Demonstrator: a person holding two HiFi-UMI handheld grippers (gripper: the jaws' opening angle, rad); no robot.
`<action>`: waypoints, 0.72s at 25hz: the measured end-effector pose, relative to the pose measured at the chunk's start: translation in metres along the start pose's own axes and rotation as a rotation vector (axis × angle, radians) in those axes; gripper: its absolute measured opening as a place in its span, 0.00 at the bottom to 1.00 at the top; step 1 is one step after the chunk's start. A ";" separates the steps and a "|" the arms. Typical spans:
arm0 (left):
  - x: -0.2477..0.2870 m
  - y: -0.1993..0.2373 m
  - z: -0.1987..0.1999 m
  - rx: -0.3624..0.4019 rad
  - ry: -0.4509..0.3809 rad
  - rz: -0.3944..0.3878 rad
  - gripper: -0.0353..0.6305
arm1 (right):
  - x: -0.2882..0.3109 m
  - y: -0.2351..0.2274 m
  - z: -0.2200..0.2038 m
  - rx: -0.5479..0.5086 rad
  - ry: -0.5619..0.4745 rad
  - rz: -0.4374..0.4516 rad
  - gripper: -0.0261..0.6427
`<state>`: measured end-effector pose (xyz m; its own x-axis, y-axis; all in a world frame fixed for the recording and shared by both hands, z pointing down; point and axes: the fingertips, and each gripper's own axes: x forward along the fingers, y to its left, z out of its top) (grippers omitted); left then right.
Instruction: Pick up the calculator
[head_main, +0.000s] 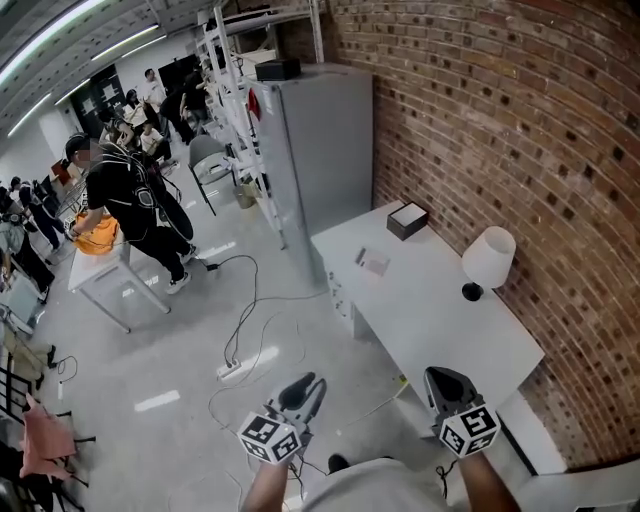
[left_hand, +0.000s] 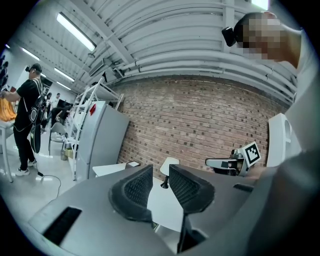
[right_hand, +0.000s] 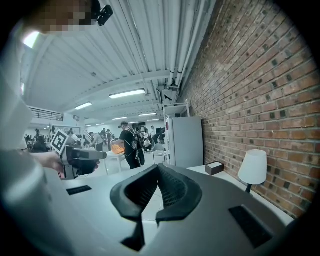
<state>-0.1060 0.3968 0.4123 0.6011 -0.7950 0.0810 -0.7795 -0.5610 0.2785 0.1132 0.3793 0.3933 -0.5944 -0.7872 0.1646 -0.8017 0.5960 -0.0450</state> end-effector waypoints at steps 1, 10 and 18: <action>-0.001 0.001 -0.001 -0.005 0.000 -0.001 0.24 | 0.000 0.001 -0.002 0.002 0.004 -0.002 0.06; -0.017 0.015 -0.009 -0.028 0.007 -0.025 0.33 | 0.014 0.023 -0.007 -0.006 0.040 -0.021 0.06; -0.033 0.028 -0.020 -0.035 0.035 -0.049 0.32 | 0.017 0.042 -0.019 -0.038 0.073 -0.055 0.06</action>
<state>-0.1438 0.4121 0.4369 0.6445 -0.7581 0.0994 -0.7429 -0.5901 0.3159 0.0704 0.3944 0.4130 -0.5423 -0.8059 0.2375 -0.8291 0.5591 0.0037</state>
